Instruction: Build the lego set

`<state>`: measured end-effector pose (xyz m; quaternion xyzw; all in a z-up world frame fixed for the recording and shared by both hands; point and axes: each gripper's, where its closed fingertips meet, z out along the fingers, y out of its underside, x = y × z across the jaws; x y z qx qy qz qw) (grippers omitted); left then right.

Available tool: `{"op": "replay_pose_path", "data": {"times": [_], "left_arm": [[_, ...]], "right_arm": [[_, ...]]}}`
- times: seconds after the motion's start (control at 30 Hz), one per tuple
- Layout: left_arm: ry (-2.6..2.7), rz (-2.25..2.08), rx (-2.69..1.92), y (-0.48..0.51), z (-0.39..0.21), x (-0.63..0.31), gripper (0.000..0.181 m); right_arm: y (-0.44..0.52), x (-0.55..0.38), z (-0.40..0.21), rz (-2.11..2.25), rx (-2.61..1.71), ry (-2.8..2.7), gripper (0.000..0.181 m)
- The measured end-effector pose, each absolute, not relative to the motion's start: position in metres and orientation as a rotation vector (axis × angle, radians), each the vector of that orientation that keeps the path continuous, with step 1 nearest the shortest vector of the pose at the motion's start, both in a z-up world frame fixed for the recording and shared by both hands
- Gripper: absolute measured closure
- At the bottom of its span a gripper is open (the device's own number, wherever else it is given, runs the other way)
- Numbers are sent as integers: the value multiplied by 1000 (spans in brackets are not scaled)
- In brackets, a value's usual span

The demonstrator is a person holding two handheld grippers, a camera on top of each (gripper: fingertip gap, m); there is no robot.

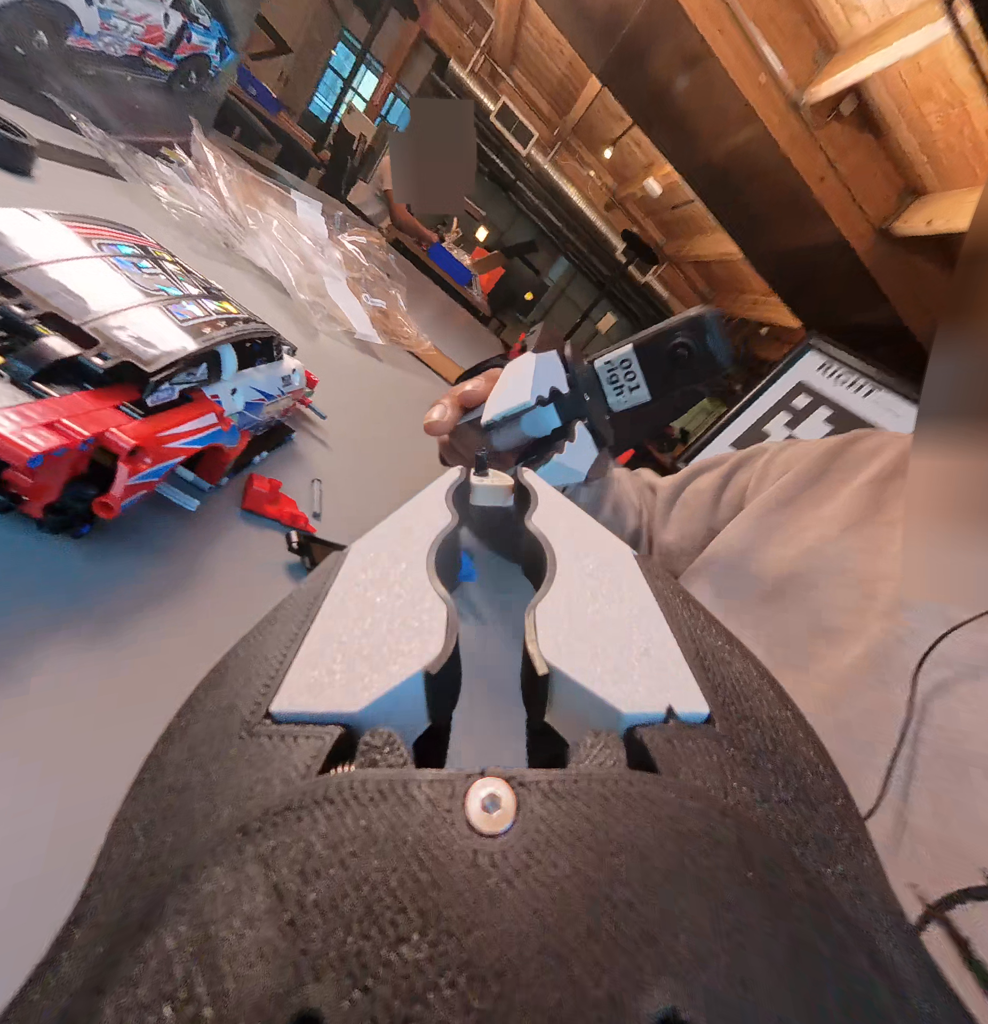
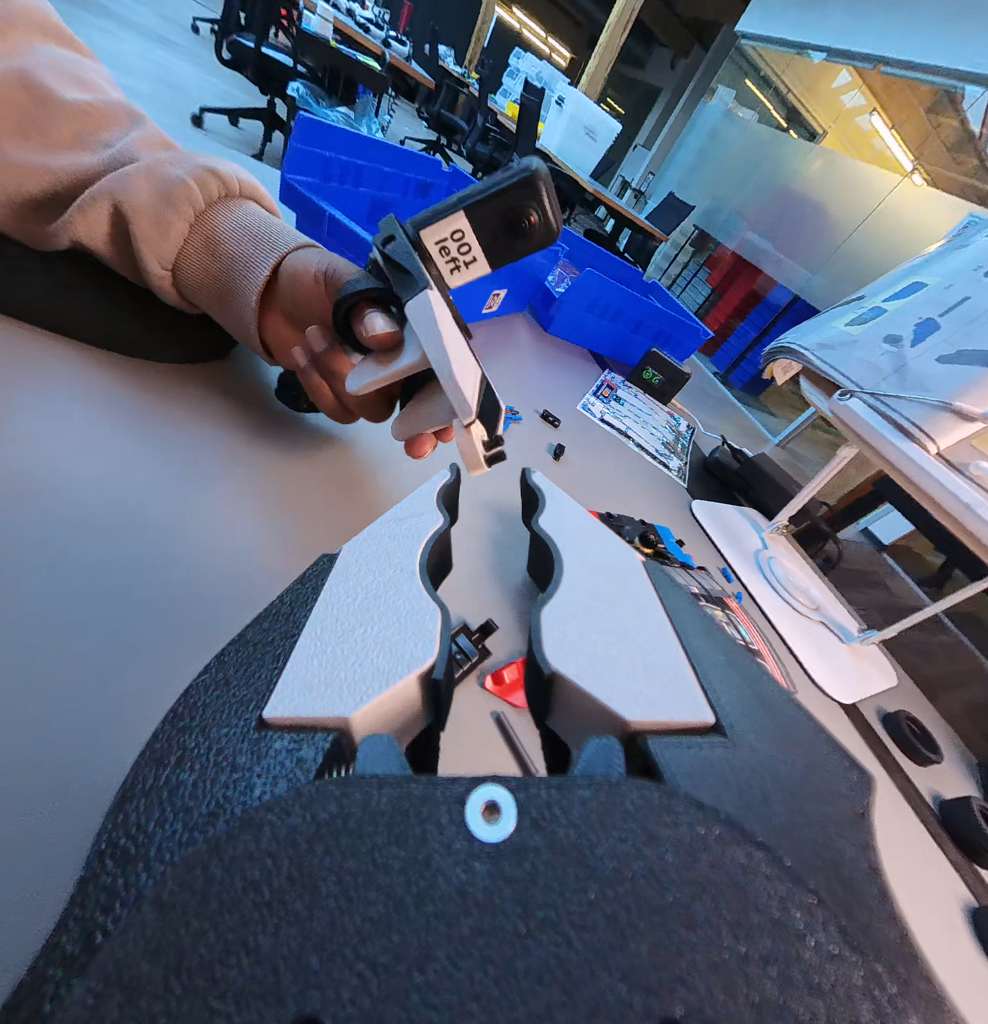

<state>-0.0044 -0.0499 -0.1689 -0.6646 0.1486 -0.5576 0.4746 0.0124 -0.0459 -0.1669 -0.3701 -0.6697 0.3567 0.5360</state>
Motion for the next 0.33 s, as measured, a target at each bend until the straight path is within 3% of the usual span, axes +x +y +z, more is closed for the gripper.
{"op": "replay_pose_path", "data": {"times": [0.17, 0.33], "left_arm": [[798, -711, -1783, -50, -220, -12, 168], [979, -612, -1915, -61, -250, -9, 168]], "right_arm": [[-41, 16, -179, 830, -920, -1665, 163], [12, 30, -186, 753, -1111, -1595, 171]]}}
